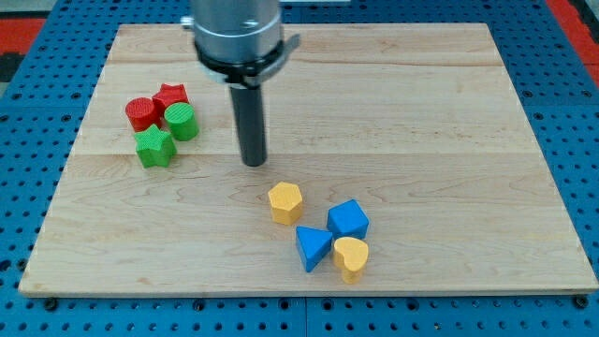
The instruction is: Place your hand at top left corner of the board
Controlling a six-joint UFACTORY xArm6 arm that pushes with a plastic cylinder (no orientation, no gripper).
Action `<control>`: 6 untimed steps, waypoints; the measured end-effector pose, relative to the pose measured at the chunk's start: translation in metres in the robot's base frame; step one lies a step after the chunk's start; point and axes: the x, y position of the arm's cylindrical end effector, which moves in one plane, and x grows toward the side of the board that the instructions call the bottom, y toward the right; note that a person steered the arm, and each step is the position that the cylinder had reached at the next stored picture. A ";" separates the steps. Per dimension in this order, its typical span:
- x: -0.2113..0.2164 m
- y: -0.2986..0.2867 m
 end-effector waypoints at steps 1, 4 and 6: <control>0.000 -0.032; -0.176 -0.057; -0.198 -0.164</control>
